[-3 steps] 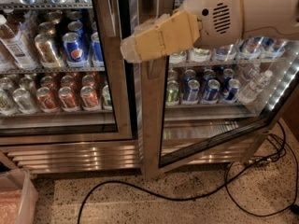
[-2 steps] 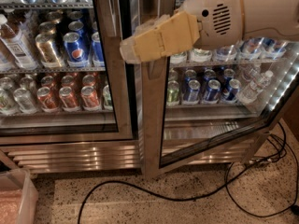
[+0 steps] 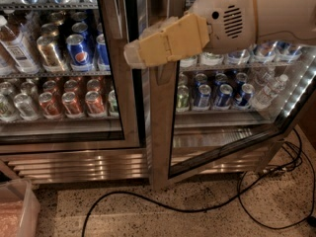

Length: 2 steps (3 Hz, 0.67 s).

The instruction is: Open right fridge door

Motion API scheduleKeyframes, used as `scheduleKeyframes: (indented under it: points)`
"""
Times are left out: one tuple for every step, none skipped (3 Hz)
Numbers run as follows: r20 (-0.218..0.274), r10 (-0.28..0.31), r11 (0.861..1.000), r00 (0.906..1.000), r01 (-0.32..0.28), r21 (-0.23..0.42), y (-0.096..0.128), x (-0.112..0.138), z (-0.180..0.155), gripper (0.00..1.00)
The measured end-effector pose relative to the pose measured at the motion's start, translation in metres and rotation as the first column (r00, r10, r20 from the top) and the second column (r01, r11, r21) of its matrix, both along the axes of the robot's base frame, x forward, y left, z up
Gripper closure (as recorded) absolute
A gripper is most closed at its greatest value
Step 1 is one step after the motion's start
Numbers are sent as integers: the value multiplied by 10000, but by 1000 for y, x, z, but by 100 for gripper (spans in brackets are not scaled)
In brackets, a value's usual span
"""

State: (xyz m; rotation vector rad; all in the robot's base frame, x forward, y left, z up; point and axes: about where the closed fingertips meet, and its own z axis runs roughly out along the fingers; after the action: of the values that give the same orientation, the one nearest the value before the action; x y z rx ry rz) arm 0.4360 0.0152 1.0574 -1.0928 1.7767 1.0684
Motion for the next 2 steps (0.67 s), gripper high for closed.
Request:
scheduleKeyframes:
  points:
    - [27,-119,9999,9999,119,-50,-1,-2,1,0]
    - [57,-288,9995,9996,288,-133,-1,-6,2,0]
